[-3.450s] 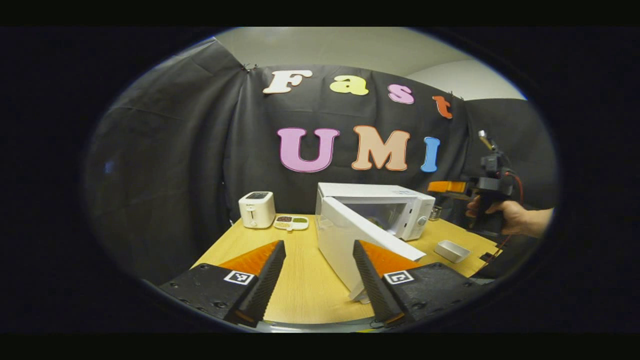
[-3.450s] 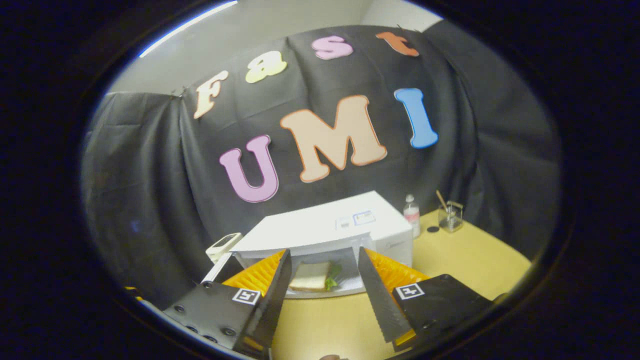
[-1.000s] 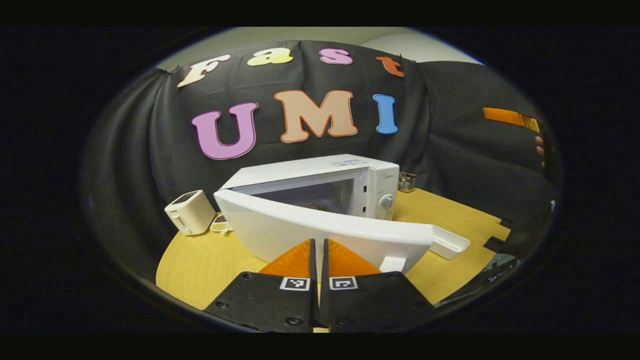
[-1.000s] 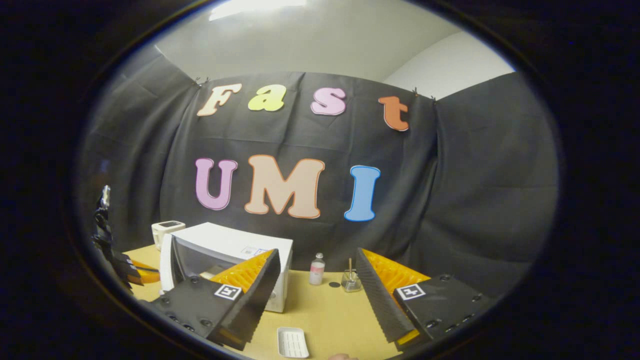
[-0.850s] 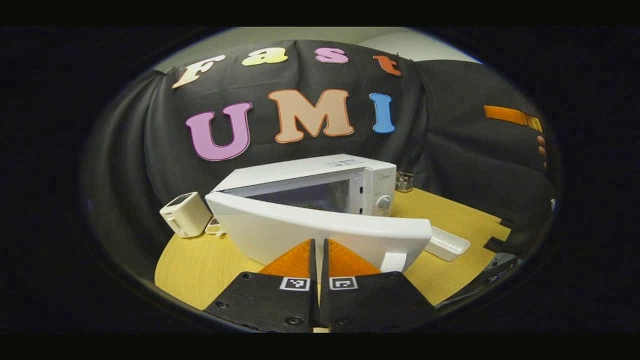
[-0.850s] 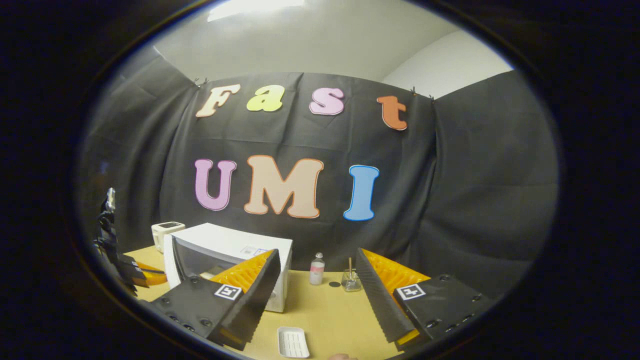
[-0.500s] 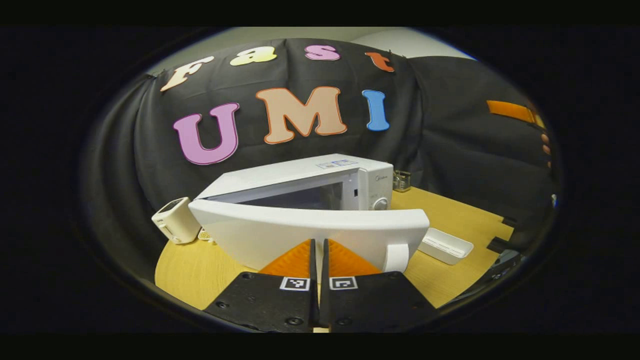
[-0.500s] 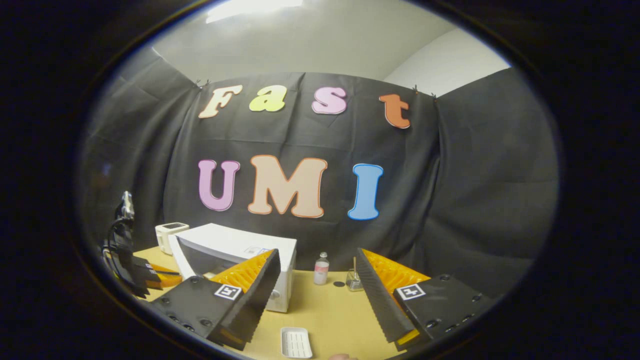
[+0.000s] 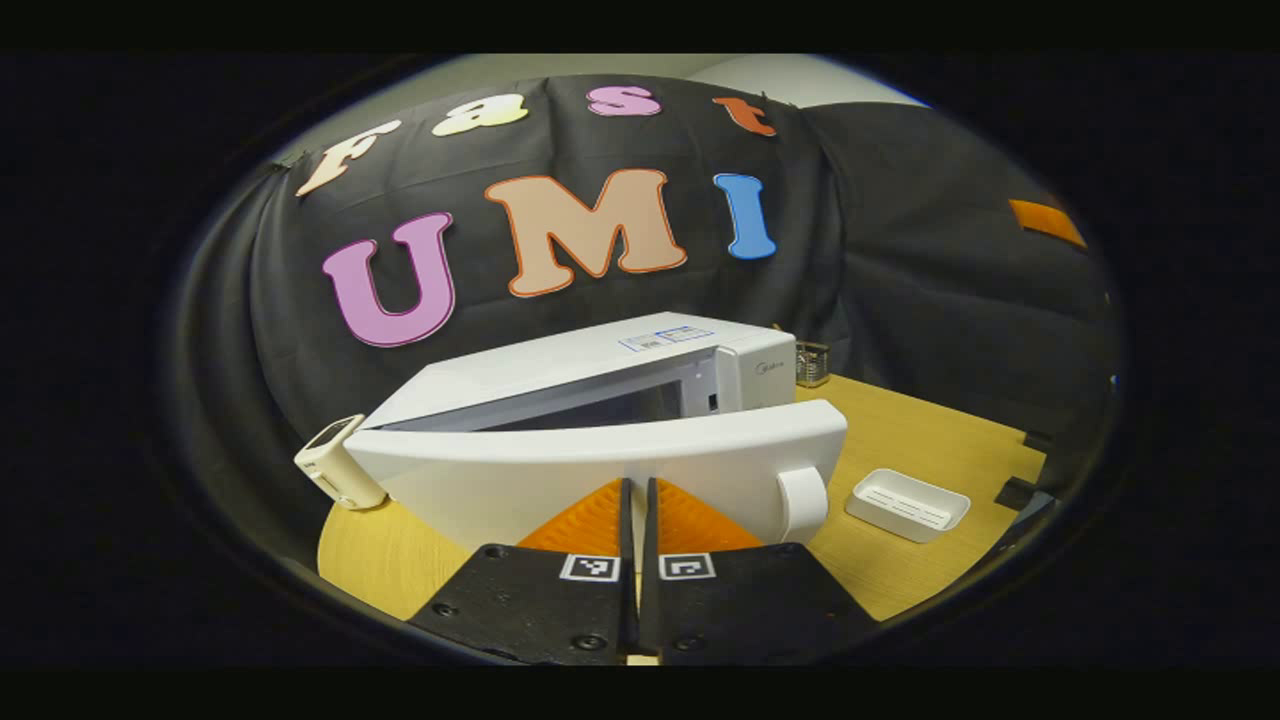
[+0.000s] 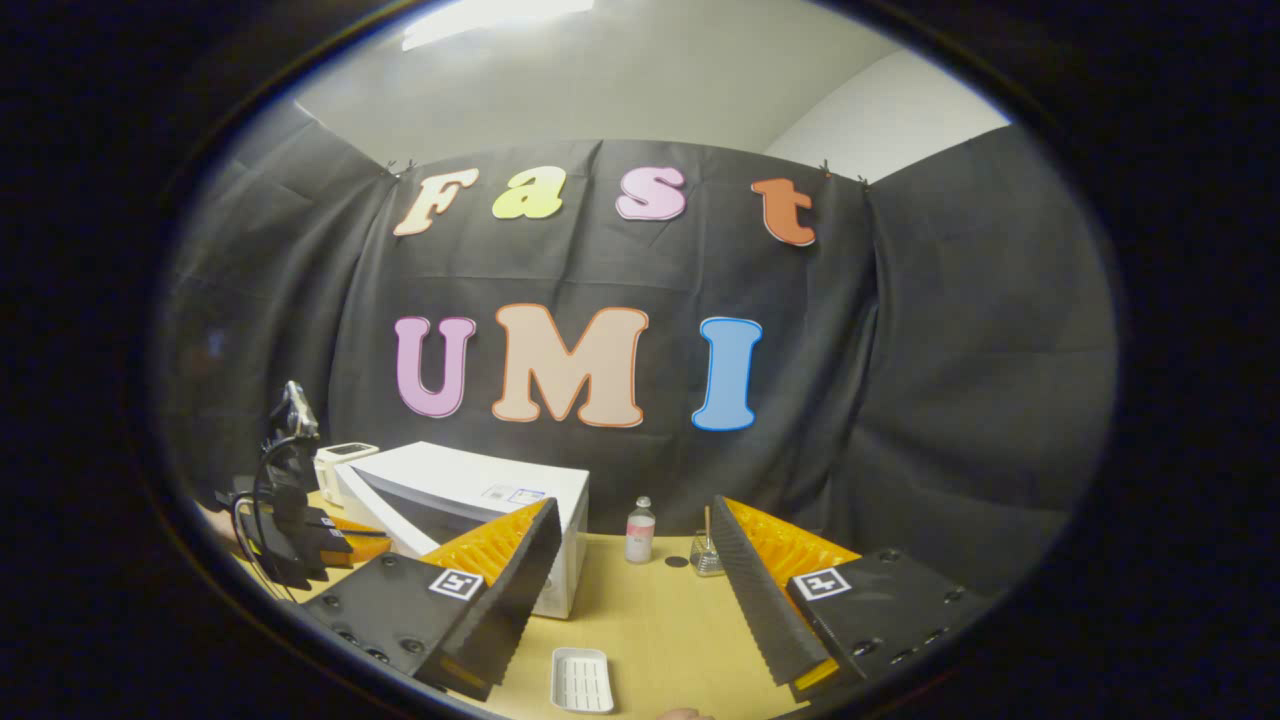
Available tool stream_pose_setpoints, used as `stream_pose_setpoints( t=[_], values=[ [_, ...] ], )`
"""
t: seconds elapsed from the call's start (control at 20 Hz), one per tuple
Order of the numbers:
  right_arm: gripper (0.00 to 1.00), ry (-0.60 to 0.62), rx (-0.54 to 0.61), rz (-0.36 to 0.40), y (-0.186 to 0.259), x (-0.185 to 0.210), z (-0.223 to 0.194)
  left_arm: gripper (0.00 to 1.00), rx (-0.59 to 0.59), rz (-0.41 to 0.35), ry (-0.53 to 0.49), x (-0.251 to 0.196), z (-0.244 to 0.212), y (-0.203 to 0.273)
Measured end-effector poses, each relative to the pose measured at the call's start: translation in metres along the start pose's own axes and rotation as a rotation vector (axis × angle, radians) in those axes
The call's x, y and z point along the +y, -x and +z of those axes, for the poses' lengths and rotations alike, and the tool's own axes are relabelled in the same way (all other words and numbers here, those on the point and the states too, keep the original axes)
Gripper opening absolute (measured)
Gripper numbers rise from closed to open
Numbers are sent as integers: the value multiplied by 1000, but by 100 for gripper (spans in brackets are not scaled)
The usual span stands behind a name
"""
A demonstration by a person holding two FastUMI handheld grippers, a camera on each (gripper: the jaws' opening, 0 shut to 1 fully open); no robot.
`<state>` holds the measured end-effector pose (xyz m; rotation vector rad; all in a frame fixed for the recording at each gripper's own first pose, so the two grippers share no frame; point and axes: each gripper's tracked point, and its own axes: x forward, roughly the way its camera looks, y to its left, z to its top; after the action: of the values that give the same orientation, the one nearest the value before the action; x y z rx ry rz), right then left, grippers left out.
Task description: Open the microwave oven with the left hand, put the food in, and close the microwave oven.
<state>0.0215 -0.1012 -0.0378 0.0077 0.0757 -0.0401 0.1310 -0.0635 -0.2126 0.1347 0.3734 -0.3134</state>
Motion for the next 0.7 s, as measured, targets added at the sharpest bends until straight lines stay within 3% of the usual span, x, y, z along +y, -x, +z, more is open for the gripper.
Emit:
stream_pose_setpoints(
  t=[0.7],
  values=[
    [96, 16, 31, 6, -4, -14, -3, 0, 5, 21, -33, 0, 9, -51]
  ],
)
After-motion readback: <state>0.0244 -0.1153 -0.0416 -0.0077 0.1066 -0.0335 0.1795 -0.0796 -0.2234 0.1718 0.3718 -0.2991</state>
